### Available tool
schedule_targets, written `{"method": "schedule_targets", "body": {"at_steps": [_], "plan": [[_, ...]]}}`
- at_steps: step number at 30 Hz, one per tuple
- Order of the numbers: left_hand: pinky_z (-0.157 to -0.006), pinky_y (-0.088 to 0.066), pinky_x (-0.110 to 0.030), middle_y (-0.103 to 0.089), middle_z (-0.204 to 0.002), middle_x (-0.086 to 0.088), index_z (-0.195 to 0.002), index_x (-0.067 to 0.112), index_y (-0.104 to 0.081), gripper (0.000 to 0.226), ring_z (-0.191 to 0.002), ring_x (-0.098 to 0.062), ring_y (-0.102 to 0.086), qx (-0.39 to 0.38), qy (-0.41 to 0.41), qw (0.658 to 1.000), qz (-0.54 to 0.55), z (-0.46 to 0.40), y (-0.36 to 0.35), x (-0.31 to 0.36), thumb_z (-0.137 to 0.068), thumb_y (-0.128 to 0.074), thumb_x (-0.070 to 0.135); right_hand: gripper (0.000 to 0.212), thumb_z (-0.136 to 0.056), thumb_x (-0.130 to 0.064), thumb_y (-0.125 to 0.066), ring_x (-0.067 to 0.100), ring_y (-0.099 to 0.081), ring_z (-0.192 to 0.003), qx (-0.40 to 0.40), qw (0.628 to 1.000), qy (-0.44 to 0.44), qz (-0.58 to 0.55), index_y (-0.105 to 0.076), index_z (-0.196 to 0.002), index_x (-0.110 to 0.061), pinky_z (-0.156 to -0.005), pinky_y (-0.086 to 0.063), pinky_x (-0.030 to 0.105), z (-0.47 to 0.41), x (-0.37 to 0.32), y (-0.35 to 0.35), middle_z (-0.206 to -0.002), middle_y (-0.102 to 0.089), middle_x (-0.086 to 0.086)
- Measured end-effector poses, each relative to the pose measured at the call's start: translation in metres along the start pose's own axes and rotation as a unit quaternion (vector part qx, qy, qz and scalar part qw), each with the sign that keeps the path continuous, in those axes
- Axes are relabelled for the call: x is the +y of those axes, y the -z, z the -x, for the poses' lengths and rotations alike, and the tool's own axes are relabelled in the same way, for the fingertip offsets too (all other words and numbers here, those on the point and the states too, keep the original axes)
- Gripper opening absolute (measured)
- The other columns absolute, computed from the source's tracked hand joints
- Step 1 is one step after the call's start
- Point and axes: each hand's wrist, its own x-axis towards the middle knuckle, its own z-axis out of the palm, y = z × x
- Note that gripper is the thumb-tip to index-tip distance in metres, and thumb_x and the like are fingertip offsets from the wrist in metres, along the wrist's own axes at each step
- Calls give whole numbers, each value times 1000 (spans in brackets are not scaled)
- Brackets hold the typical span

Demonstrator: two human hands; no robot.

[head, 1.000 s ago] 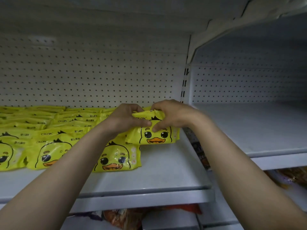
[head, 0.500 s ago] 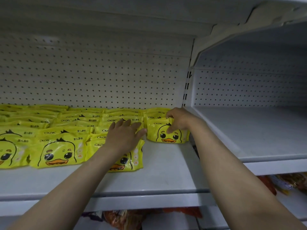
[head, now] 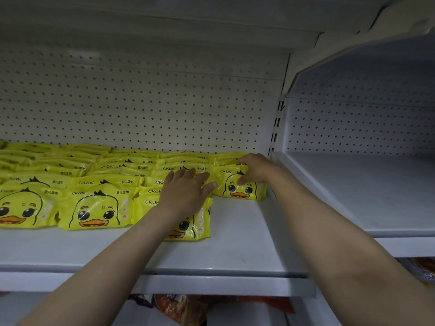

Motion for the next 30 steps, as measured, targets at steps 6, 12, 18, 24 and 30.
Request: {"method": "schedule_targets", "body": {"at_steps": [6,12,18,24,30], "plan": [[-117,-17,-44,-35,-155,-3,-145,37,-37,57,-145,-29,-23,-4,-5,1000,-1,-1,1,0,-97,-23,63,82,-72,-35,-86,25,-44,-132,14,1000,-8,6,-48,-143,-23,-102,-39,30,-7,0,-4,-145,-47,6],[-118,-16,-45,-33,-155,-3,-145,36,-37,57,-146,-29,-22,-8,-1,1000,-1,0,2,2,-97,-22,62,78,-70,-36,-86,26,-46,-129,45,999,-3,10,-51,-139,-27,-99,-41,32,-7,3,-9,-139,-52,5],[-118,-16,-45,-34,-155,-3,-145,30,-38,60,-145,-29,-21,-10,2,1000,0,0,3,1,-97,-22,61,73,-72,-38,-84,24,-39,-128,76,997,-9,3,-50,-136,-27,-95,-41,36,1,7,-15,-128,-51,7],[-114,-24,-47,-43,-146,-9,-143,20,-41,64,-138,-31,-33,-34,2,999,27,-2,15,-4,-97,-24,61,79,-74,-41,-80,29,-38,-129,91,991,-58,78,-41,-140,-21,-97,-44,44,19,-11,-11,-135,-48,9],[-100,-42,-44,-52,-137,-16,-139,14,-45,61,-127,-34,-46,19,46,993,108,12,64,-53,-96,-43,57,69,-82,-43,-73,30,-39,-131,82,993,-21,84,-45,-141,-19,-100,-43,42,22,-94,22,-139,-47,12]]}}
